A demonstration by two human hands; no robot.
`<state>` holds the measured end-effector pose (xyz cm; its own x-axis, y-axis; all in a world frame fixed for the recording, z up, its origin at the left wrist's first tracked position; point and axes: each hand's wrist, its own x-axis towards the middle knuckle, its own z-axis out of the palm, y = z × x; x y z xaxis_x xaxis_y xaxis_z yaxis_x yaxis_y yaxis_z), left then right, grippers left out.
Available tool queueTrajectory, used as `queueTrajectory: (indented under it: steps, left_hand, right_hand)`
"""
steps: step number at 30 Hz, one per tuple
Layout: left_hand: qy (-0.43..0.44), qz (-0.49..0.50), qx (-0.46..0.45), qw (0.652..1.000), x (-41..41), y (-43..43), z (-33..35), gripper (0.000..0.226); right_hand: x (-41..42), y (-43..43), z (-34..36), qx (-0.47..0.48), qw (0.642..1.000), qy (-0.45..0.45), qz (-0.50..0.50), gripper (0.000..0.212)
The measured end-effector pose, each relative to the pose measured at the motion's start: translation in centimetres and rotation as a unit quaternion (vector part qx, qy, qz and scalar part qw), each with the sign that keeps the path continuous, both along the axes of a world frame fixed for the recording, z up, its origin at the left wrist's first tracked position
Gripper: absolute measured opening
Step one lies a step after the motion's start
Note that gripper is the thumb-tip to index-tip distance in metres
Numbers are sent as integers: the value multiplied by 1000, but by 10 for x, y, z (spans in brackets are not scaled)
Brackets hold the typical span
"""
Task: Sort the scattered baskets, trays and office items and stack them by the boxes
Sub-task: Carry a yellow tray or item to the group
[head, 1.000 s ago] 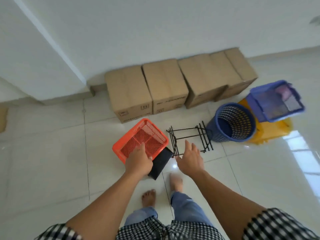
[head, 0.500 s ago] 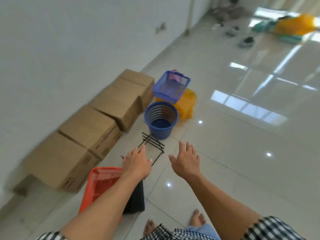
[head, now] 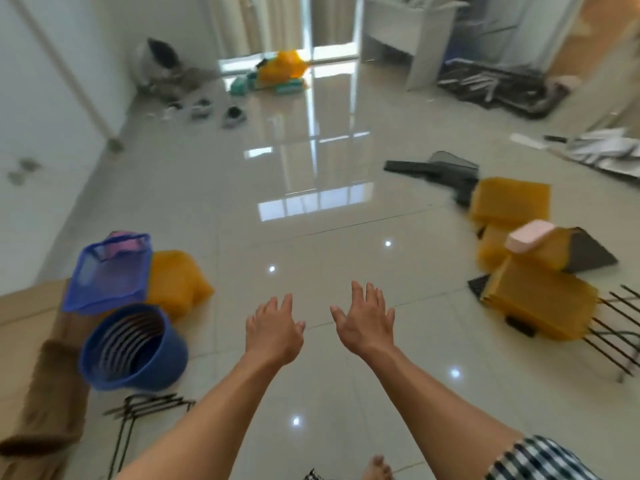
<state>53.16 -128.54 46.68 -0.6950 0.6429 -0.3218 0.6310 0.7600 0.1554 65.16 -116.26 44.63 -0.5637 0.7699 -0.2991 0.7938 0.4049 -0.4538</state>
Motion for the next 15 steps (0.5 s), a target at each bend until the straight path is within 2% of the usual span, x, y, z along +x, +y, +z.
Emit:
queueTrajectory:
  steps: [7, 15]
  left_hand:
    - [-5, -158, 19, 987, 95, 160, 2, 70]
    - [-4, -338, 0, 941, 197, 269, -4, 70]
  right_hand:
    - [119, 120, 5, 7, 986, 18, -167, 76]
    - [240, 169, -4, -11, 936, 19, -350, 73]
